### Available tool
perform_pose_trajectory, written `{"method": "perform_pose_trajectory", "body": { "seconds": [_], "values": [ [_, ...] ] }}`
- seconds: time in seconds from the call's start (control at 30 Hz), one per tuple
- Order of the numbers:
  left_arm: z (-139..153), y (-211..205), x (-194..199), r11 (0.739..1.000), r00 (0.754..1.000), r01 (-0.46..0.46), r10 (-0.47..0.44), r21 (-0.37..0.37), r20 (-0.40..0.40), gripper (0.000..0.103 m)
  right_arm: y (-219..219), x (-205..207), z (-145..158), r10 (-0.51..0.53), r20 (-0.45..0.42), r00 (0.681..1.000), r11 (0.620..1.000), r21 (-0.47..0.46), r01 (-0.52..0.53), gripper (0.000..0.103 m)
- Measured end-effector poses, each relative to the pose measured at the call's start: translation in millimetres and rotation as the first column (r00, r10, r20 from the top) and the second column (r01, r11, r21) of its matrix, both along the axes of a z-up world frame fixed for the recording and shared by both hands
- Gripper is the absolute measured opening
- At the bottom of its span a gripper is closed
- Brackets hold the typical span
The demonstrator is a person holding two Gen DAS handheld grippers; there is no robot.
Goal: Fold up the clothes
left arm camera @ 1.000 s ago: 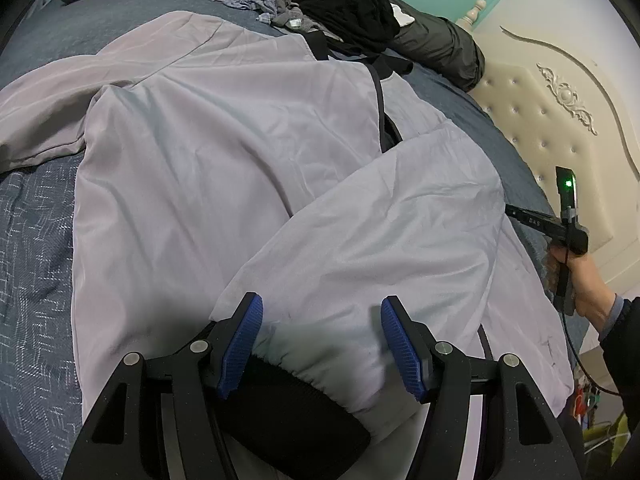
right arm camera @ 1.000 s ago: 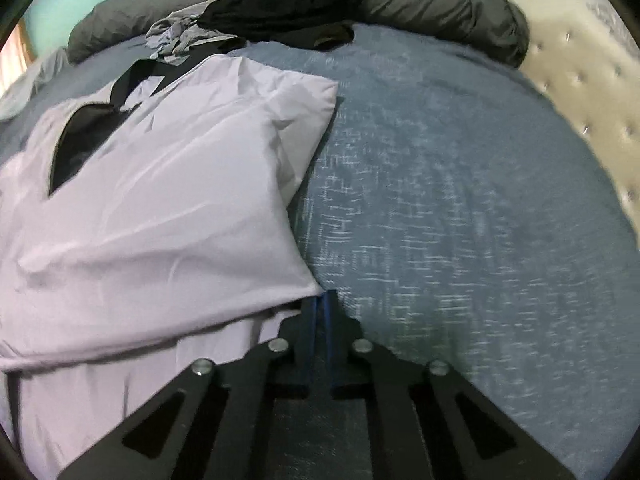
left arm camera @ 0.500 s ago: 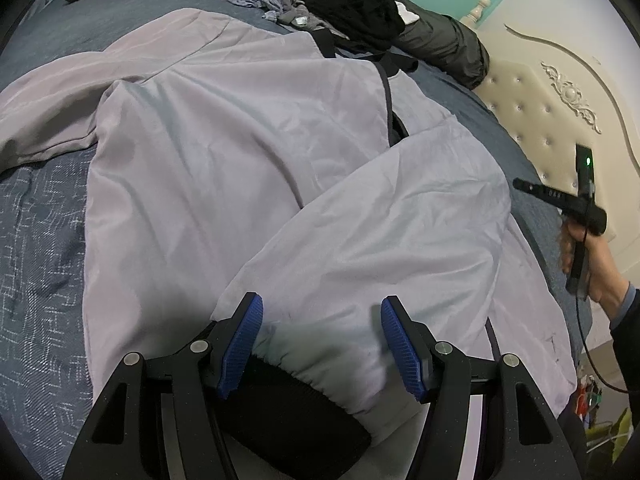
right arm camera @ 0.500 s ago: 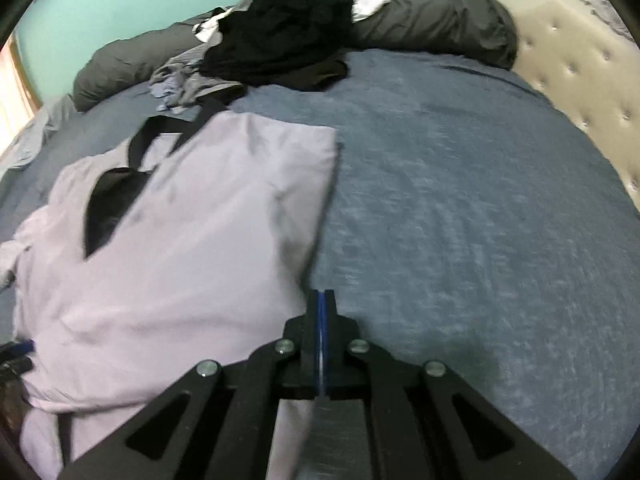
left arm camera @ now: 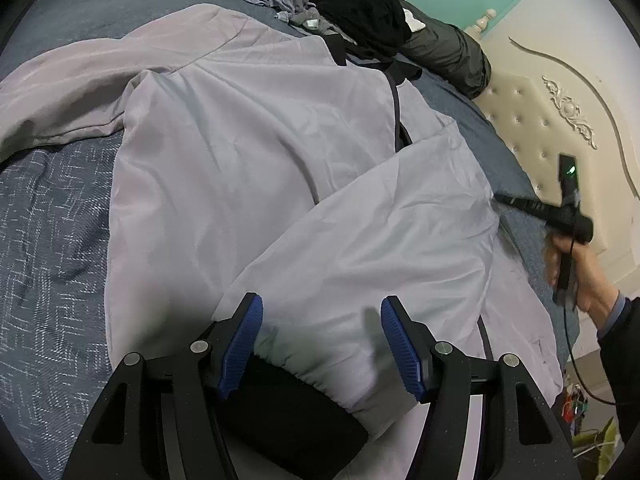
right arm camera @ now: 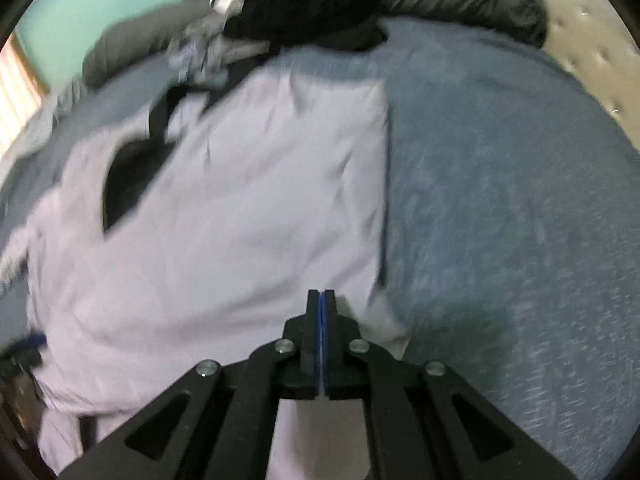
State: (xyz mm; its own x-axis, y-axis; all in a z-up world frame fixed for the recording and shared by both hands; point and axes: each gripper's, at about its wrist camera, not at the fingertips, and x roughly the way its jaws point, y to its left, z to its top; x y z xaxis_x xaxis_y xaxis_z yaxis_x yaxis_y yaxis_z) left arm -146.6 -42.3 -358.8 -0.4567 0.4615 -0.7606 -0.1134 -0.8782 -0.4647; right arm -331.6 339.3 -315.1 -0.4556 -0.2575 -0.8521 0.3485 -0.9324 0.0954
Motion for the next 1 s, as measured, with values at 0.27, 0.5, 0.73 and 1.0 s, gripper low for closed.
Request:
{"method": "perform_pose_trajectory", "body": {
  "seconds": [0.27,0.5,0.73,1.0],
  "values": [
    [1,0,0,1.000,1.000,-0.004,0.004,-0.006,0.002,0.066,1,-16,-41,-0.036,0.120,0.992,0.998,0.059,0.029,0.000],
    [4,0,-1,1.000,1.000,-0.007,0.007,-0.008,0.000,0.066,9,8,-16,-0.060,0.045,0.997,0.997,-0.038,0.061,0.001],
    [22,-6,7,0.999,0.999,-0.034,0.033,-0.036,-0.019,0.066,-45,54,10,0.036,-0.005,0.999,0.991,-0.131,-0.036,0.001],
    [63,-55,27,0.986,0.987,-0.155,0.151,-0.058,-0.058,0.066,-108,114,10,0.153,0.011,0.988,0.961,-0.233,-0.147,0.001]
  ]
}}
